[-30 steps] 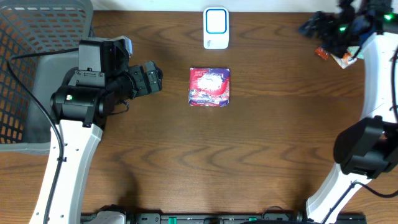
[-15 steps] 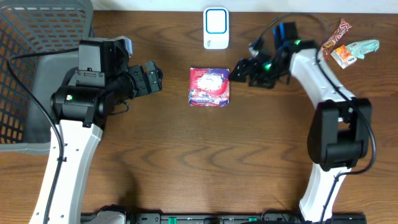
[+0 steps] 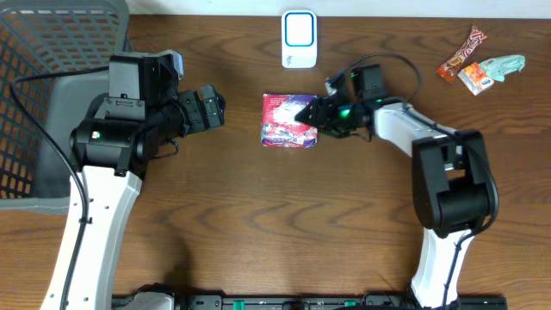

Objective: Scan the item barcode
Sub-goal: 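Reach the right gripper to the purple liners pack and grasp it, then lift the liners pack toward the scanner with the right gripper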

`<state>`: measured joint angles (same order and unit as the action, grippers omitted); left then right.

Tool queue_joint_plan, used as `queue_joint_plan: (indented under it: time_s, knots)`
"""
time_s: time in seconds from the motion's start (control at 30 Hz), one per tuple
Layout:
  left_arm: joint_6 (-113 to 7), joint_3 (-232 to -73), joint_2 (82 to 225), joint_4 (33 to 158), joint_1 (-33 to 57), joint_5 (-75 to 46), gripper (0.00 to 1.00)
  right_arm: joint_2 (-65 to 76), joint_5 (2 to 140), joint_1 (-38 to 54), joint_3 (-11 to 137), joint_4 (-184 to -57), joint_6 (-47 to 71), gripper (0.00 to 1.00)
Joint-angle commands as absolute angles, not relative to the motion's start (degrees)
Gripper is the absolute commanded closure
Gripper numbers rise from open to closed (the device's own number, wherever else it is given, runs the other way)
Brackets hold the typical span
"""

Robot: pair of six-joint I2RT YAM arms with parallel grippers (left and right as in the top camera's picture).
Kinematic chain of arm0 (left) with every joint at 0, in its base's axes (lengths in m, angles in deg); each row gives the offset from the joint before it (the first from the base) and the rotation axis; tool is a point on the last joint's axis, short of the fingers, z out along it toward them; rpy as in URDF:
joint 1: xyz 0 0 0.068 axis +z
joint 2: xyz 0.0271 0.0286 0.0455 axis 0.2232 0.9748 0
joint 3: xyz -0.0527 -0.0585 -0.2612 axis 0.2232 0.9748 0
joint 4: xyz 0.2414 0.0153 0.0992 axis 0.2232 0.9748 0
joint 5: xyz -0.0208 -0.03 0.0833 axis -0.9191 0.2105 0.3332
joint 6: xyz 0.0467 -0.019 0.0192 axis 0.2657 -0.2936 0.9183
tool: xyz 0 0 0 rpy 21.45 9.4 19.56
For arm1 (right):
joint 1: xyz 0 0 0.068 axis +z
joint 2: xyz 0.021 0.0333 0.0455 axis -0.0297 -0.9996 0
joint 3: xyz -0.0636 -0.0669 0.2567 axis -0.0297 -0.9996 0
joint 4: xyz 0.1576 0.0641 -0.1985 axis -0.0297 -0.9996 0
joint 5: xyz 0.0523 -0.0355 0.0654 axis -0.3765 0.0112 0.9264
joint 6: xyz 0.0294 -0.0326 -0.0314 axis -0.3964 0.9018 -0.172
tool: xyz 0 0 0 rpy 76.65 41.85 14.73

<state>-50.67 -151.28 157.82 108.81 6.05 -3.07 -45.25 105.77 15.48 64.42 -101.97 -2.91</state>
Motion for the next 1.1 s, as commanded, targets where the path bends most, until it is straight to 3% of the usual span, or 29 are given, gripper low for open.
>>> queue_joint_plan:
  time_s: [0.0, 0.13, 0.23, 0.3, 0.37, 0.47, 0.63, 0.97, 1.07]
  knots:
    - [-50.11, -151.28, 157.32, 108.9, 6.2, -2.7, 0.02, -45.97, 106.25, 16.42, 64.03, -101.31, -5.27, 0.97]
    - [-50.11, -151.25, 157.32, 108.9, 6.2, -2.7, 0.02, -44.86, 106.2, 14.87, 66.3, -102.64, -3.48, 0.99]
    - [-50.11, -151.25, 157.32, 108.9, 6.2, -2.7, 0.02, -41.97, 99.16, 13.26, 71.07, -111.78, 0.78, 0.99]
    - [-50.11, -151.28, 157.32, 108.9, 6.2, -2.7, 0.02, -39.5, 87.6, 13.01, 75.55, -120.59, 4.1, 0.99]
    - [-50.11, -151.25, 157.32, 108.9, 6.2, -2.7, 0.02, -36.66, 67.65, 14.37, 81.65, -130.95, 7.08, 0.99]
    - [-50.11, -151.25, 157.32, 108.9, 6.2, -2.7, 0.02, -34.93, 47.65, 16.91, 86.46, -138.25, 7.34, 0.99]
    - [-50.11, -151.28, 157.32, 108.9, 6.2, -2.7, 0.02, -34.95, 24.98, 22.04, 88.23, -146.73, 7.56, 0.99]
    - [-50.11, -151.28, 157.32, 108.9, 6.2, -2.7, 0.02, -42.78, 21.75, 29.67, 83.77, -149.75, 6.33, 0.99]
    - [-50.11, -151.25, 157.32, 108.9, 6.2, -2.7, 0.02, -43.89, 26.16, 33.01, 83.77, -149.16, 6.33, 0.87]
